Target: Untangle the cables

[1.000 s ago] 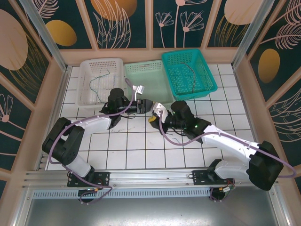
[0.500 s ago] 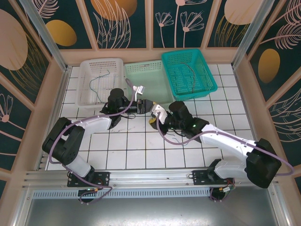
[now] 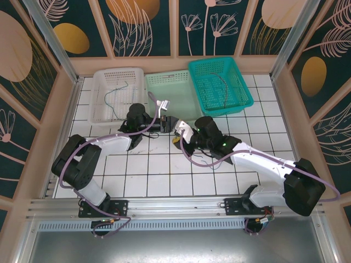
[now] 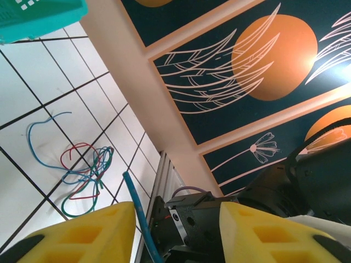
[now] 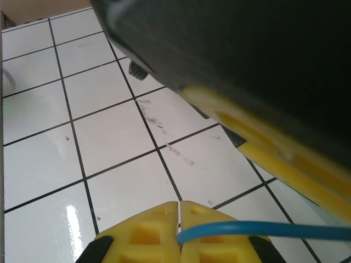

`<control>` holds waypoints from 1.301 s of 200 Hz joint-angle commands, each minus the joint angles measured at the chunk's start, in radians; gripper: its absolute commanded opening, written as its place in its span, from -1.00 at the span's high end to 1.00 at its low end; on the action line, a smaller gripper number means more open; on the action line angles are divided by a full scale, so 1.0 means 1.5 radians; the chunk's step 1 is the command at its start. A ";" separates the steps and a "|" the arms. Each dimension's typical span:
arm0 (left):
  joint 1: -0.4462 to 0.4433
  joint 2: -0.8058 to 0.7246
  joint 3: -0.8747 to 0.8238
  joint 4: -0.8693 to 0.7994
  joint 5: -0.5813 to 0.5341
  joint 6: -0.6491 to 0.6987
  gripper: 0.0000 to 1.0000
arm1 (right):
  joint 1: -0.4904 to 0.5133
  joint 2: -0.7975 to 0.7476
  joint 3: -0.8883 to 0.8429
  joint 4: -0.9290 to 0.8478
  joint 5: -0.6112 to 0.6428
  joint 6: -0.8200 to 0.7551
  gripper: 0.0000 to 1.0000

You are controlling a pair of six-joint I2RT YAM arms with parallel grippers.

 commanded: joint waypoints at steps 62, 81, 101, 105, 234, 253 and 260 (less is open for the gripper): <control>-0.004 -0.001 -0.004 -0.022 0.015 0.029 0.08 | 0.009 -0.014 0.018 -0.022 0.077 -0.028 1.00; -0.005 0.003 -0.002 -0.003 0.023 0.016 0.11 | 0.009 -0.003 0.023 -0.007 0.060 -0.033 1.00; -0.006 0.006 -0.005 -0.003 0.027 0.019 0.13 | 0.010 0.012 0.033 0.000 0.038 -0.036 1.00; -0.007 0.006 -0.005 -0.003 0.027 0.019 0.15 | 0.011 0.015 0.036 0.001 0.035 -0.036 1.00; -0.008 0.004 0.004 0.018 -0.042 0.028 1.00 | 0.000 0.020 -0.010 0.060 -0.015 0.047 1.00; -0.007 -0.004 0.011 0.013 -0.080 0.040 1.00 | -0.015 0.030 -0.026 0.094 -0.072 0.106 1.00; -0.007 -0.009 0.014 0.006 -0.098 0.048 1.00 | -0.022 0.038 -0.028 0.101 -0.090 0.129 1.00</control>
